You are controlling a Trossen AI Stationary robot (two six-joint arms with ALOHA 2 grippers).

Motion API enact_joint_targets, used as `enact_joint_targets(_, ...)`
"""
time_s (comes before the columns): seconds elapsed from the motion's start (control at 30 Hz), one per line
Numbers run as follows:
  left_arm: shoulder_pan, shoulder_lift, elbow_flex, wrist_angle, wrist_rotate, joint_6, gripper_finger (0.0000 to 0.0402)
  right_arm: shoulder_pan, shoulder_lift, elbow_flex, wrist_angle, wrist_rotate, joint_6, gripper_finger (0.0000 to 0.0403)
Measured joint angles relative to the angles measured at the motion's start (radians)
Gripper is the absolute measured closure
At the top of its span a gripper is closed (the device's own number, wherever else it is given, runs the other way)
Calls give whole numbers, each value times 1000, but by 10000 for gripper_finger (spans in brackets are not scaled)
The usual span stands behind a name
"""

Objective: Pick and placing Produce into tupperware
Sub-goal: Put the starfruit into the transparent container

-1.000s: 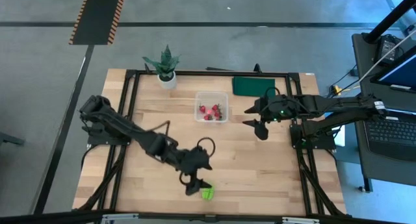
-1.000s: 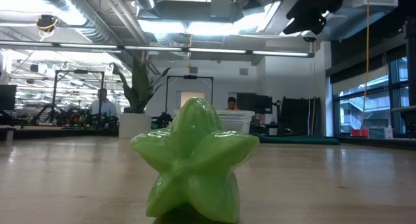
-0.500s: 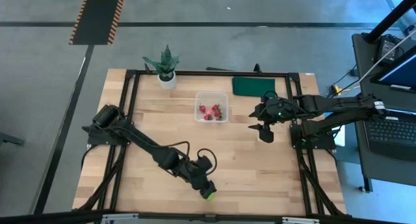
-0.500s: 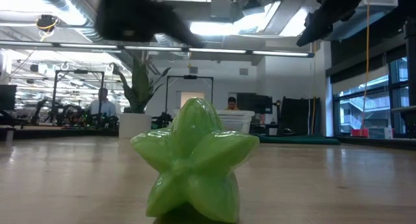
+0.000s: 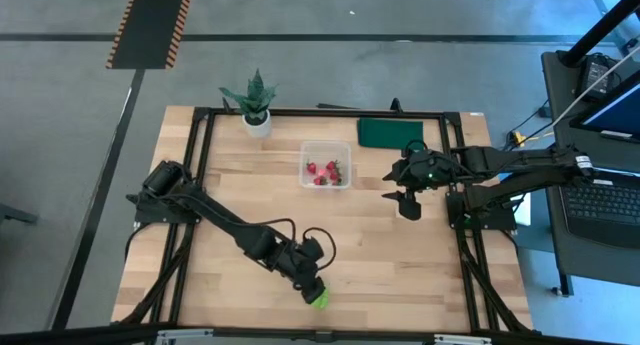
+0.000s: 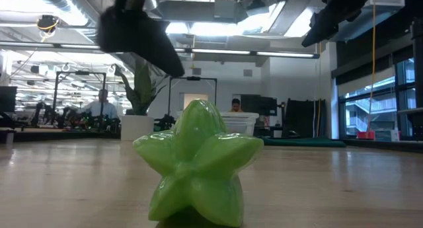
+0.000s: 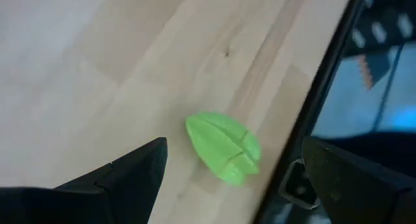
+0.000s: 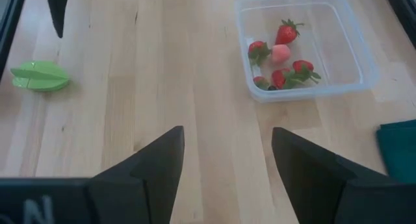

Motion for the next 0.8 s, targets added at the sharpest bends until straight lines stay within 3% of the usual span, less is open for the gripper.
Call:
enact_joint_targets(0.2,-2,0,0,0,2,287,56,0,0,0,0,0,0,169)
enact_joint_targets(0.37,17,0,0,2,65,489,56,0,0,0,0,0,0,169)
enact_joint_targets(0.6,43,0,0,-9,51,807,56,0,0,0,1,0,9,169)
enact_joint_targets(0.8,29,0,0,-17,78,1270,56,0,0,0,1,0,28,169)
